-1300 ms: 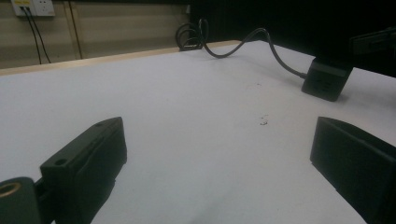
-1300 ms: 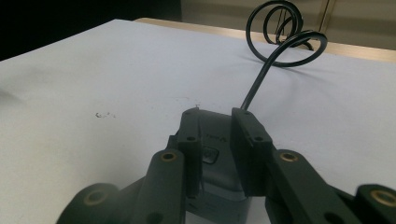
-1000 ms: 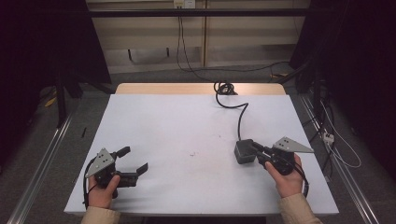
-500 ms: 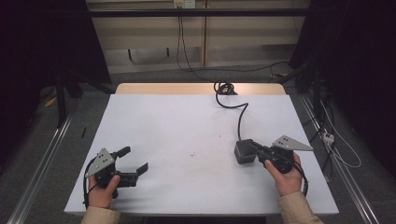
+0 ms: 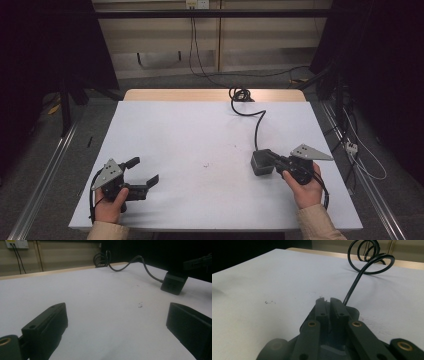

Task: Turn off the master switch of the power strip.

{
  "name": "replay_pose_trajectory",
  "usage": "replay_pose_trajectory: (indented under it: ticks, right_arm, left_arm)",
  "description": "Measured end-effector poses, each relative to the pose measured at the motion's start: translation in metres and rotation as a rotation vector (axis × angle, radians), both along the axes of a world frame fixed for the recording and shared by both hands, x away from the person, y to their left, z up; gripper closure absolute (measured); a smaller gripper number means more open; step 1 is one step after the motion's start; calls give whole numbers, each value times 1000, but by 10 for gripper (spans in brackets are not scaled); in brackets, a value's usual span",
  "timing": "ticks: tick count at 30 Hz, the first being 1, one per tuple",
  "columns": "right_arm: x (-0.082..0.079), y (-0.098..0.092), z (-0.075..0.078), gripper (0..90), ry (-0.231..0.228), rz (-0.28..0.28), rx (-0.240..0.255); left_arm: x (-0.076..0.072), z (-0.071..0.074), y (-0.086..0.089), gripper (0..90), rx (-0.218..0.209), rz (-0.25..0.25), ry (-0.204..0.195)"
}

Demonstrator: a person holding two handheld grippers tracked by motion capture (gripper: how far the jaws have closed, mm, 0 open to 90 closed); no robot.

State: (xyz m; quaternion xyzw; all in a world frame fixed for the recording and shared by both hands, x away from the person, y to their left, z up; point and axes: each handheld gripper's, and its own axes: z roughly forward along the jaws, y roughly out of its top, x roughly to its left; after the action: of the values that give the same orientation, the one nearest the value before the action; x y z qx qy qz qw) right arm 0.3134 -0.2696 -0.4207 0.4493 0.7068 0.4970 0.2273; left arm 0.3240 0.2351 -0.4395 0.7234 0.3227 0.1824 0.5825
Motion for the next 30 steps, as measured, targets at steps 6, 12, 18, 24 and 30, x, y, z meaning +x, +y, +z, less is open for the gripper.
replay_pose_trajectory:
  ticks: [6, 12, 18, 24, 30]
  right_arm:
    - [1, 2, 0, 892, 19, 10, -4]
    - [2, 1, -1, 900, 37, 13, -4]
    - [2, 3, -2, 900, 30, 17, -23]
    - [3, 3, -2, 900, 35, 19, -31]
    - [3, 4, -3, 900, 39, 19, -45]
  left_arm:
    - [0, 0, 0, 33, 5, -4, -1]
    - [0, 0, 0, 33, 6, -3, -1]
    - [0, 0, -1, 33, 3, -2, 0]
    - [0, 0, 0, 33, 4, -1, 0]
    - [0, 0, -1, 33, 2, 0, 1]
